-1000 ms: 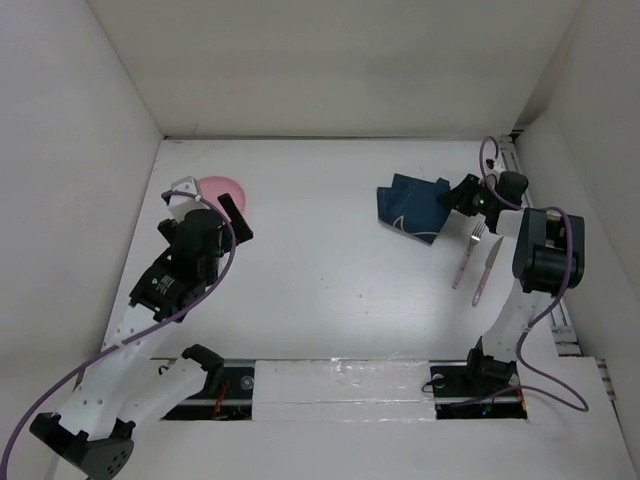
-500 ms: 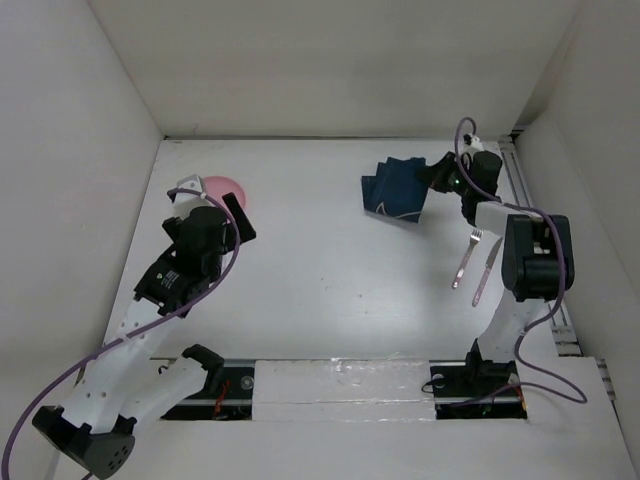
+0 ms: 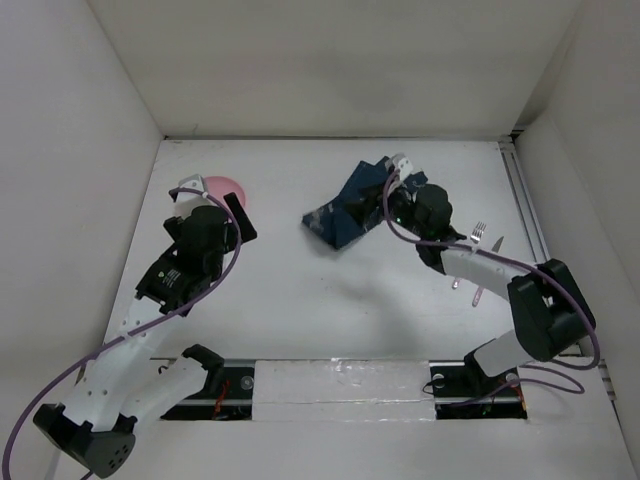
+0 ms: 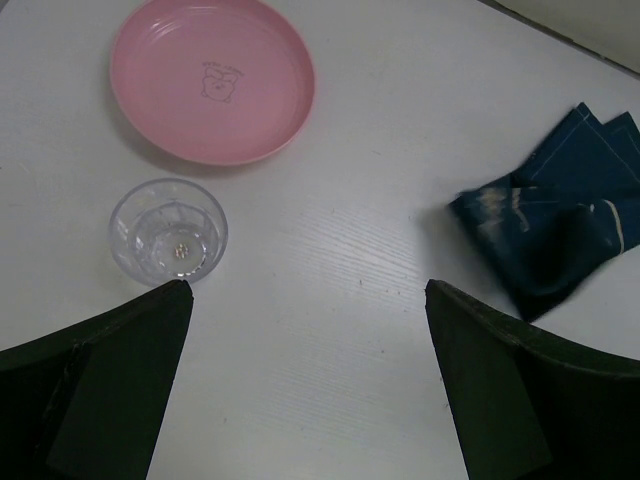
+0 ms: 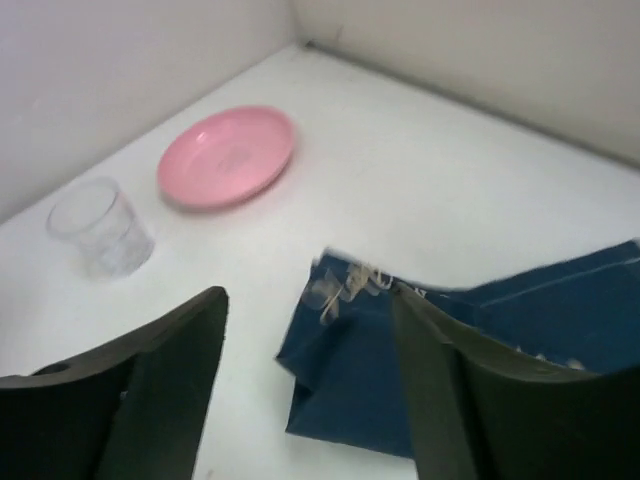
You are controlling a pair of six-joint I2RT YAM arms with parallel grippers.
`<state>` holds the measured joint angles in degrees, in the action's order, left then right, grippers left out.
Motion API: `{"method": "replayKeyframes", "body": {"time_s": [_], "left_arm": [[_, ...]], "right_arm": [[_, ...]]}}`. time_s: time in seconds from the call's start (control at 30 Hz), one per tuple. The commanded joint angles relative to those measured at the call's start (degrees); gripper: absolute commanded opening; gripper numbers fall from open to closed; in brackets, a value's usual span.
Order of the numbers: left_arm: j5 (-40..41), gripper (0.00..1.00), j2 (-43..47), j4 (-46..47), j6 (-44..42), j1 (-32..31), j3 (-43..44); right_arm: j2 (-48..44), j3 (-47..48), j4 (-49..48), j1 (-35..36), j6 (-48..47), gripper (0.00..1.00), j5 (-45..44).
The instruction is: Set the dinner table for one person
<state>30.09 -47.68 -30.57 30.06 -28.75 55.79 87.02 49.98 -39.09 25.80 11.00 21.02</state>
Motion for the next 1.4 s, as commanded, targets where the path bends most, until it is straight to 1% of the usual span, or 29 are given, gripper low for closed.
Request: {"method": "replayKeyframes", "body": {"time_s": [0.0,0.03,0.07,0.1,0.13,0.17,0.2,0.23,0.27,0.3,0.33,0.37,0.4,0.43,0.47,0.5,0.53,0.57,0.6,0.63,0.7,0.87,0.93,0.97,1.1,1.17,1.2,1.27,1.37], "left_arm": [[-0.20,1.00,-0.04,1.65,-0.71,0.28,-0.51],[-0.20,1.00,-0.04,1.65,-0.71,0.28,-0.51],[-0.20,1.00,-0.04,1.65,-0.71,0.28,-0.51],[-0.20,1.00,-0.04,1.65,-0.71,0.28,-0.51],[-0.20,1.00,-0.04,1.65,-0.71,0.28,-0.51],[-0.73,1.00,-0.57,1.65,-1.23,0.28,-0.51],[-0.73,1.00,-0.57,1.65,-1.24,0.28,-0.51],[-0.73,1.00,-0.57,1.65,-1.24,0.28,-0.51],[-0.73,1.00,-0.57,1.65,-1.24,0.28,-0.51],[-0.73,1.00,-1.18,1.65,-1.24,0.28,-0.51],[-0.73,1.00,-1.19,1.65,-1.24,0.28,-0.51],[-0.03,1.00,-1.19,1.65,-1.24,0.28,-0.51],[0.58,1.00,-1.19,1.65,-0.71,0.28,-0.51],[0.59,1.00,-1.19,1.04,-0.71,0.28,-0.51],[1.37,1.00,-1.19,1.04,-0.10,0.28,-0.51],[2.25,1.00,-0.58,1.04,-0.09,0.28,-0.51],[2.26,1.00,-0.57,0.51,0.43,0.28,0.02],[3.04,1.00,-0.57,0.51,0.43,0.28,0.02],[3.05,1.00,-0.05,-0.01,1.04,0.28,0.02],[3.05,1.00,-0.04,-0.02,1.05,0.28,0.02],[3.05,1.00,0.48,-0.02,1.05,0.28,0.02],[2.53,1.00,0.48,-0.02,1.05,0.28,0.02],[2.52,1.00,0.48,-0.02,1.05,0.28,0.02],[1.91,1.00,0.48,-0.02,1.05,0.28,0.02],[1.91,1.00,0.48,0.51,0.52,0.28,0.02],[1.38,1.00,0.48,0.51,0.52,0.28,0.02],[1.38,1.00,0.48,0.51,0.52,0.28,0.02],[1.38,1.00,0.48,0.51,0.52,0.28,0.02],[0.85,1.00,0.48,0.51,0.52,0.28,0.02]], "right_arm": [[-3.78,-8.20,-6.77,1.61,-4.76,0.74,4.28],[-6.84,-12.40,-9.48,3.01,-3.89,0.78,6.21],[-8.52,-14.01,-10.38,3.63,-2.93,0.89,7.54],[-10.19,-15.33,-10.39,4.25,-2.22,0.97,5.81],[-13.08,-16.39,-9.61,5.39,-1.52,1.00,3.70],[-13.98,-16.92,-7.77,6.27,-0.21,1.00,0.55],[-13.99,-15.36,-4.54,7.06,0.50,1.00,-7.84],[-13.99,-13.00,-0.24,7.94,0.51,1.00,-10.96],[-11.29,-6.36,10.51,10.04,0.51,1.00,-14.39],[-9.70,-3.08,15.49,11.54,1.12,1.00,-18.34],[-8.11,-0.08,19.19,13.12,1.12,1.00,-26.56],[-4.79,2.47,24.27,15.83,1.91,1.00,-30.03],[-2.76,8.32,27.72,16.55,4.61,1.00,-33.11],[-0.30,12.30,32.10,16.56,6.99,1.00,-38.10],[2.51,16.51,36.93,16.56,9.10,1.00,-39.72],[8.28,24.74,45.60,16.56,10.69,1.00,-41.13],[11.30,28.91,49.86,16.56,13.05,1.00,-44.97],[14.37,33.21,54.69,16.56,14.38,1.00,-46.31],[19.88,37.00,61.87,16.56,15.18,1.00,-47.46],[22.20,43.04,64.64,16.56,16.58,1.00,-48.08],[25.29,45.82,66.95,16.56,17.12,1.00,-46.95],[30.04,46.88,65.46,19.81,16.07,1.00,-46.94],[31.62,48.54,67.12,19.81,16.07,1.00,-47.55],[33.11,50.12,70.09,19.81,16.07,1.00,-49.12],[33.12,48.20,71.26,19.81,16.07,1.00,-50.55],[32.60,47.50,72.30,20.34,16.07,0.96,-52.55],[31.99,46.80,73.71,20.34,16.07,0.96,-53.53],[30.23,45.48,74.86,20.86,16.59,0.90,-56.50],[26.98,41.00,74.86,20.87,17.12,0.79,-58.36]]}}
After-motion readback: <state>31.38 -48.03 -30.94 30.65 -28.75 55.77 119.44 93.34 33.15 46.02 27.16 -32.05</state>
